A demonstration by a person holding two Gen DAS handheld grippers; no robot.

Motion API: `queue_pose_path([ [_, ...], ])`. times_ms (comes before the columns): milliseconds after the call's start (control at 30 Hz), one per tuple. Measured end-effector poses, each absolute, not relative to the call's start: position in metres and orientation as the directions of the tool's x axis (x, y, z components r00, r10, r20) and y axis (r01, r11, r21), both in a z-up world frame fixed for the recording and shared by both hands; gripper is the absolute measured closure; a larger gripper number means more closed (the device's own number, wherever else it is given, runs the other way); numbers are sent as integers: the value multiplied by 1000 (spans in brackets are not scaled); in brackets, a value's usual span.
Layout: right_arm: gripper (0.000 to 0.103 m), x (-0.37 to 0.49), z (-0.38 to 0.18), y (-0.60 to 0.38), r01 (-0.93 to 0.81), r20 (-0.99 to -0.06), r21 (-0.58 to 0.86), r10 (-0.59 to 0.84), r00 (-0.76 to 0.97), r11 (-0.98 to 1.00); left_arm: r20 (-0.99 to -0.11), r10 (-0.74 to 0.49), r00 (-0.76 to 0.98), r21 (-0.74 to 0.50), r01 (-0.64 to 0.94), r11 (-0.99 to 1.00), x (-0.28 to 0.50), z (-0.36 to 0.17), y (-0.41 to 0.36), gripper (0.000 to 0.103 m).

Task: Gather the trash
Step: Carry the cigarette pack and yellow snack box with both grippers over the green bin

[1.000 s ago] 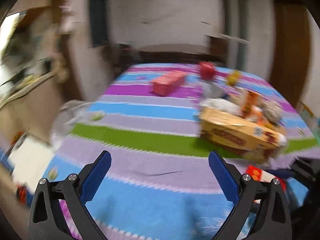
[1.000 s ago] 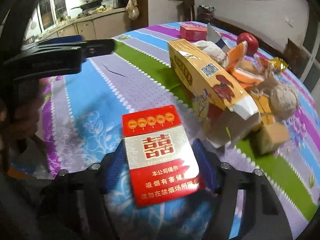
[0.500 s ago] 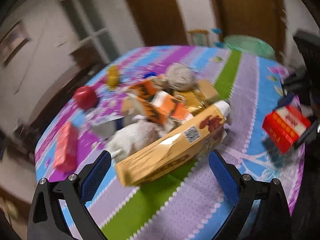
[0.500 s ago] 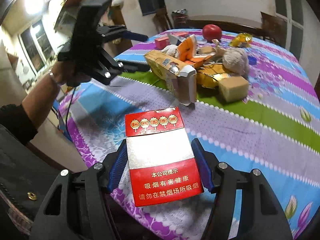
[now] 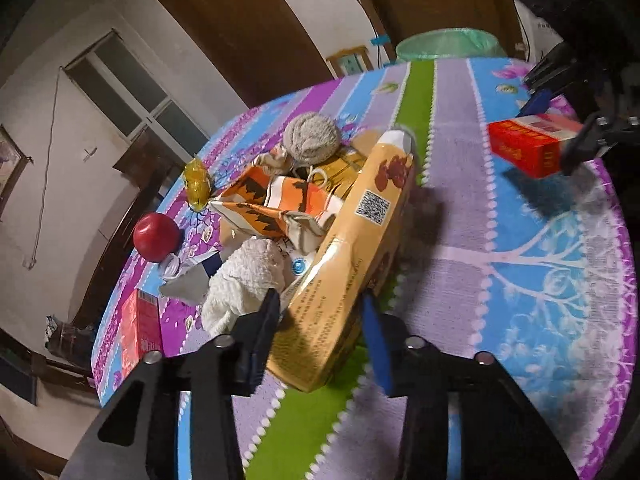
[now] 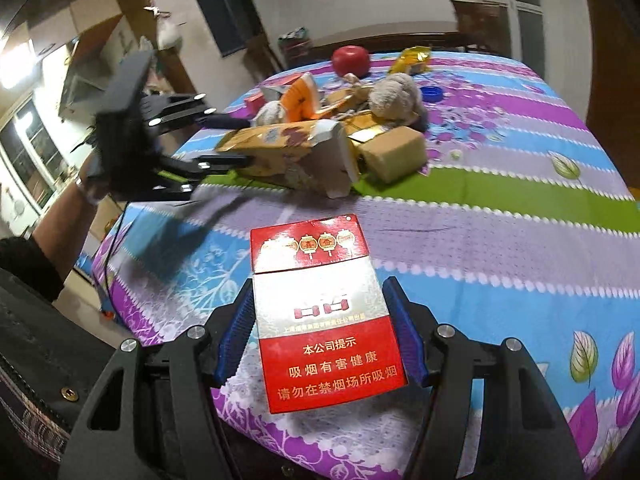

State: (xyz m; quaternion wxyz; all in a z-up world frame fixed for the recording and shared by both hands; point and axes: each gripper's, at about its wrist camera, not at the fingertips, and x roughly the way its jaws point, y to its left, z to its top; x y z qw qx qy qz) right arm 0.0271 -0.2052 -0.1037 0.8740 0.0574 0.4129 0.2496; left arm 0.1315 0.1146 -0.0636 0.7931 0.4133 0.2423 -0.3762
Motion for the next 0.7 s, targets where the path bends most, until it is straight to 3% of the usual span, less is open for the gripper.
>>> queue_pose_path([
  [367, 43, 21, -103, -223, -318, -691, 297, 432, 579, 900, -693, -478, 540, 319, 823, 469, 83, -45, 130, 71],
  [567, 43, 17, -95, -235, -318, -669, 293, 431, 605, 902, -634, -530, 564, 211, 785, 582, 61, -29, 132, 72],
  [700, 44, 14, -88, -245, -316, -653, 287, 425, 627, 905, -593, -515, 619, 205, 735, 647, 38, -17, 116, 72],
])
